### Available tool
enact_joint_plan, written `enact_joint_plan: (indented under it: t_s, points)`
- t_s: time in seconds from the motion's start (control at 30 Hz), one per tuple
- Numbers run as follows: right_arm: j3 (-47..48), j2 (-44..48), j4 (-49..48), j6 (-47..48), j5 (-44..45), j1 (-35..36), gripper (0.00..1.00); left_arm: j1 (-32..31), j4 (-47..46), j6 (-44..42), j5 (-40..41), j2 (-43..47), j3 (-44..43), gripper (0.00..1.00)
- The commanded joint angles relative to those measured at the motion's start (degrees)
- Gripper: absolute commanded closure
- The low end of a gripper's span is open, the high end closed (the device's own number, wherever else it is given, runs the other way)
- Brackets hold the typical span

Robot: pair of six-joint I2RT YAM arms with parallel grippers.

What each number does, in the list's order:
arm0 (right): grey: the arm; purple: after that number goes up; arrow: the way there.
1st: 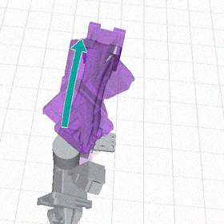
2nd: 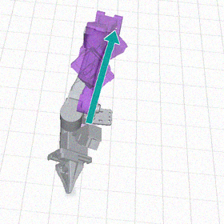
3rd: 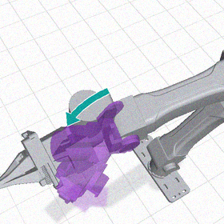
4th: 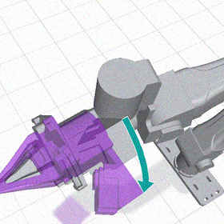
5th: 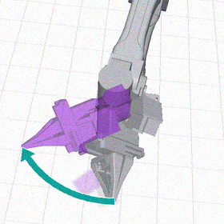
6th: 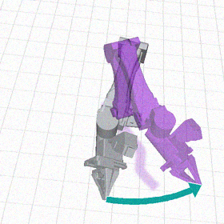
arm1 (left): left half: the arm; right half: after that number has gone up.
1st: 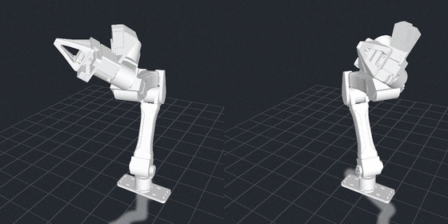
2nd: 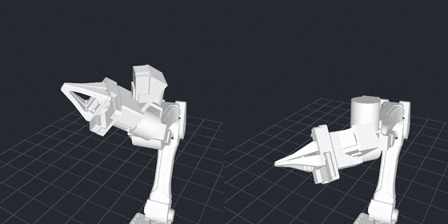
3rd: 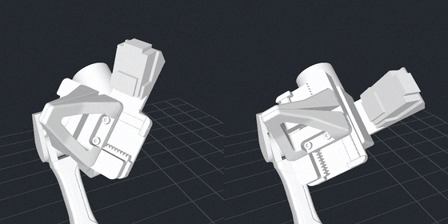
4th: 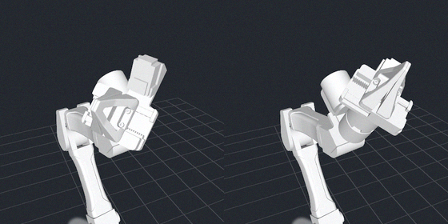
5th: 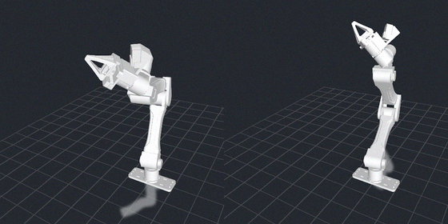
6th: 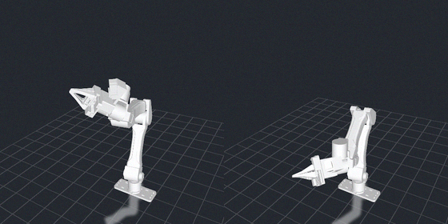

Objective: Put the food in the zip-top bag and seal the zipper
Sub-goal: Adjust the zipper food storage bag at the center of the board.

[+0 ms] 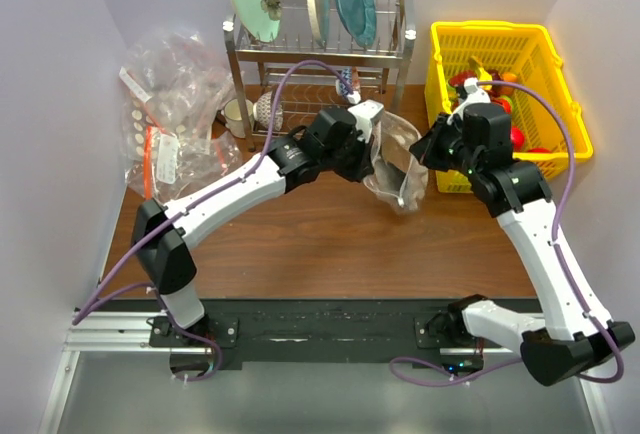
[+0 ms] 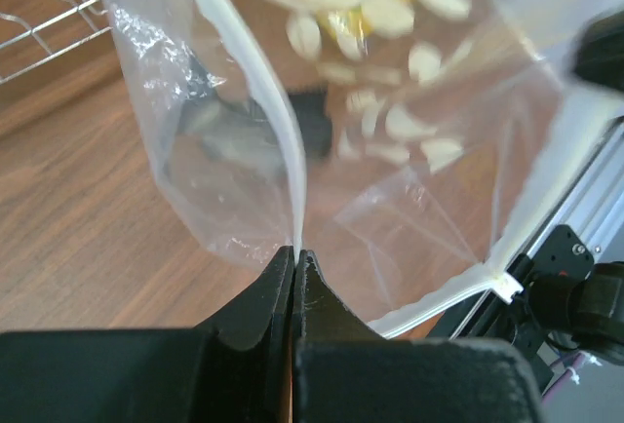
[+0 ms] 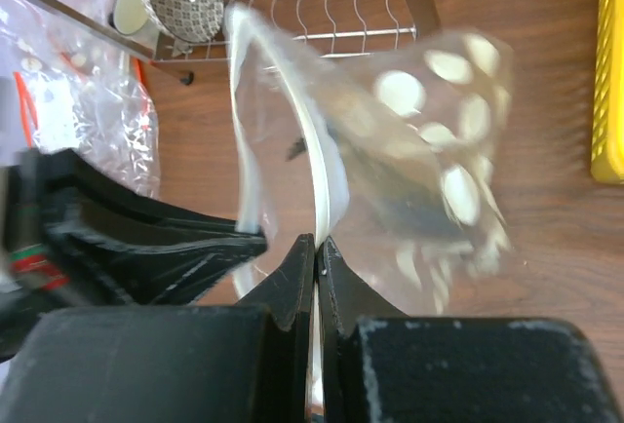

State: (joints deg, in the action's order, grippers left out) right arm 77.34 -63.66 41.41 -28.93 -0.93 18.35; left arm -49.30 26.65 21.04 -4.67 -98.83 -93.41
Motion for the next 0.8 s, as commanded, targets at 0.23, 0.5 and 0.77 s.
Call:
enact_joint_plan:
  t_s: [0.23,0.5,0.77]
  points:
    - [-13.96,-0.59,-8.0,-1.57,-6.71,-0.15,1.0,1.31,6.13,-3.99,6.77,6.19,-10.05,1.0]
    - [-9.05,-1.55,-8.19,-0.09,-8.91,-0.07,0.66,2.54,-1.16,-1.44,5.19,8.21,4.62,1.0]
    - [2.62,-2.08,-0.72,4.05,0.83,-0.33,0.5,5.61,-1.52,-2.58,7.22,10.32,7.97,1.0]
